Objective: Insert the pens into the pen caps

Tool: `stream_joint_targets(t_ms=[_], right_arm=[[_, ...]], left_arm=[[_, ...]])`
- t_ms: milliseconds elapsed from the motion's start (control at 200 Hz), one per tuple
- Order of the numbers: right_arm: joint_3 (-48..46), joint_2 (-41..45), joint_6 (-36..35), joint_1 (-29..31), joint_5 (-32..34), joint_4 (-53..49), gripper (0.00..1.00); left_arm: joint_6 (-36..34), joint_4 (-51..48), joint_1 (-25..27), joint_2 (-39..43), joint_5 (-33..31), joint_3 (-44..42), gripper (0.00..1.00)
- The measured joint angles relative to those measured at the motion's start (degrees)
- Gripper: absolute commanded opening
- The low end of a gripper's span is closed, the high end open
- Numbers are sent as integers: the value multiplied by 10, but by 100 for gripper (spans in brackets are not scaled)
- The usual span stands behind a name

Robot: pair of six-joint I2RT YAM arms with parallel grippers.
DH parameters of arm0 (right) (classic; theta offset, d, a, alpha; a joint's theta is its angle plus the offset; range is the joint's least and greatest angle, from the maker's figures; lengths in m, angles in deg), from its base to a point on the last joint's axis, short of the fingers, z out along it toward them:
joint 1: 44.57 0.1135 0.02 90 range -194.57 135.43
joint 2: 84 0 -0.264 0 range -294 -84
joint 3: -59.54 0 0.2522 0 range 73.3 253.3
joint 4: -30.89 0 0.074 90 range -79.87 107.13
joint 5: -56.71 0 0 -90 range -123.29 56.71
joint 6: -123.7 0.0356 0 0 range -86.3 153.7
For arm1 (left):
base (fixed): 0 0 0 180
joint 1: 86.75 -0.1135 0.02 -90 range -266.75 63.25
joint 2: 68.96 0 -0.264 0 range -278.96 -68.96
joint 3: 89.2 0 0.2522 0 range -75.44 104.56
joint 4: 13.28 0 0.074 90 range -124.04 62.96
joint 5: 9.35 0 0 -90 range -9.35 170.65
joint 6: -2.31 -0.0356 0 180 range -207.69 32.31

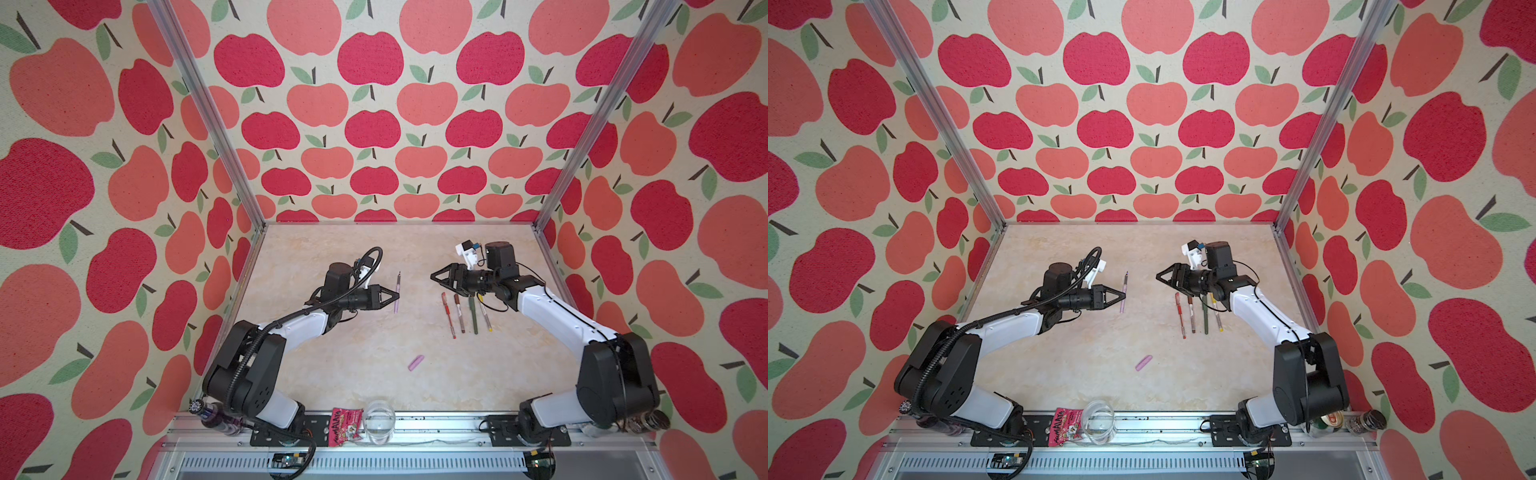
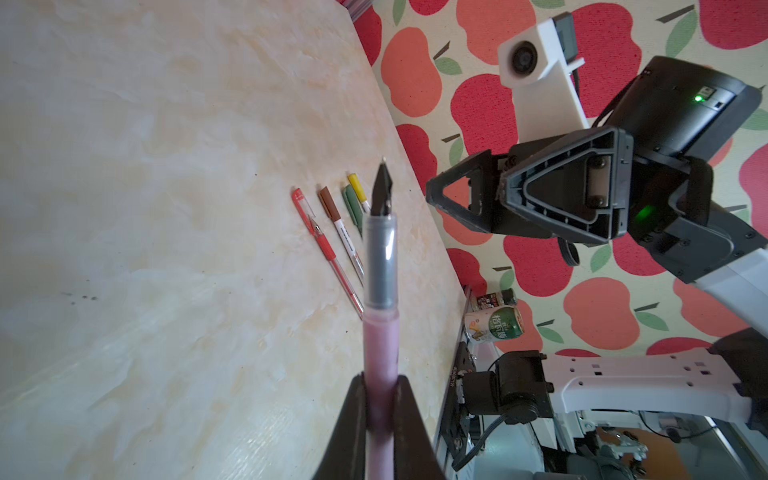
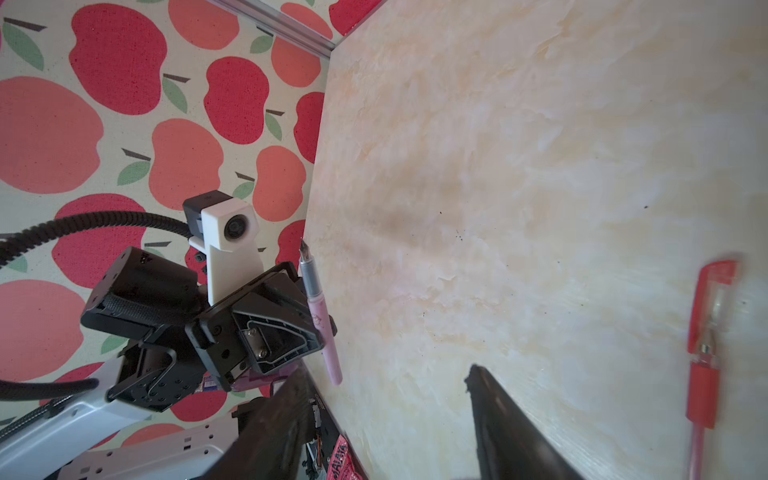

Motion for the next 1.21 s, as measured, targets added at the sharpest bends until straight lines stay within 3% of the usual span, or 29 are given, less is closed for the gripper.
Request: stream_joint_targets(t_ms=[250, 560, 1206], right_arm=[[64, -57, -24, 65, -12, 1, 64], [99, -85, -37, 86, -10, 2, 63], [125, -111, -59, 148, 23, -5, 28]], left_arm=[[41, 70, -7, -21, 52, 0, 3], [43, 71, -2, -21, 60, 0, 3], [23, 24, 9, 10, 28, 2, 3]])
